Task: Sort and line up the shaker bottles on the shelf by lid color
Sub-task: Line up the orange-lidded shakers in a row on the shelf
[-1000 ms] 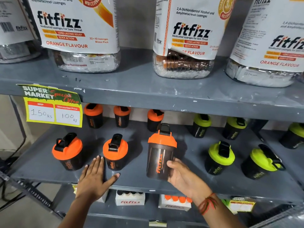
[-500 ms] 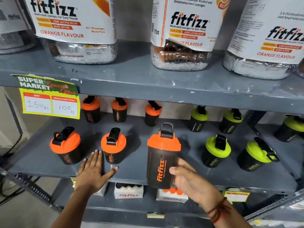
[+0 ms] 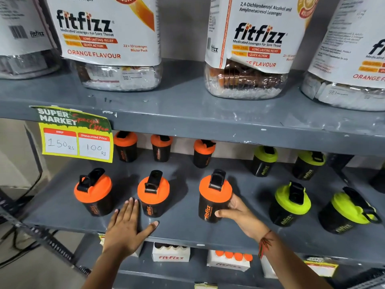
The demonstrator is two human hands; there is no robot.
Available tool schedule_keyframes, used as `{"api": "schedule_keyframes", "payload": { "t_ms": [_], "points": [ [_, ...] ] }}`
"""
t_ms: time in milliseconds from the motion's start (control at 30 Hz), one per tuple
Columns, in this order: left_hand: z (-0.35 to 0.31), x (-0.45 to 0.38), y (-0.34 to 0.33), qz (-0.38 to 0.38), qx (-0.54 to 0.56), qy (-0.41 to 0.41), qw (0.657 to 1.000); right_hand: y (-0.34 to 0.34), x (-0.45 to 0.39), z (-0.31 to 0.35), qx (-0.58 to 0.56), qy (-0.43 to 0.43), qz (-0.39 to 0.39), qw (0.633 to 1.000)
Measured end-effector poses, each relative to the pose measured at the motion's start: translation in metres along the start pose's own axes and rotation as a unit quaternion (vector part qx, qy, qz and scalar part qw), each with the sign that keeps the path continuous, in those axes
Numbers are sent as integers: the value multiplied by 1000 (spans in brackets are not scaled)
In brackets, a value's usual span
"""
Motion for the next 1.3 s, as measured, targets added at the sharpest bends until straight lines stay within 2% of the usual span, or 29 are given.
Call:
{"api": "schedule_keyframes", "payload": {
  "t_ms": [233, 700, 867, 933, 1000, 1067, 1167, 1300],
  "points": [
    [-2, 1, 2, -10, 4, -1, 1000, -7, -19, -17, 37, -37, 60, 997],
    [-1, 2, 3, -4, 18, 2, 1000, 0, -16, -21, 34, -44, 84, 995],
    [-6, 1, 13, 30, 73, 18, 997, 1, -2, -23, 40, -28, 26, 998],
    [-11, 2, 20, 12, 168, 28, 985, -5, 3, -27, 57, -15, -1, 998],
    [-18, 8, 25, -6, 291, 54, 955, -12, 7, -31, 96, 0, -33, 995],
    [-31, 15, 27, -29, 355, 70, 932, -21, 9, -31, 160, 19, -64, 985],
    [-47, 17, 26, -52, 370, 110, 921, -26, 4, -32, 215, 39, -92, 971],
    [-47, 12, 16, -81, 347, 154, 921, -26, -6, -35, 228, 40, -107, 967]
  ]
}}
Point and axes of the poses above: each hand's wrist, its own x-axis away from the middle knuckle, its own y-axis out of the back of the hand, z = x × y, the point moved 3 cm from there along -x, towards the middle knuckle, and after that the axes turned 8 degrees about y, right-handed, at the moved point
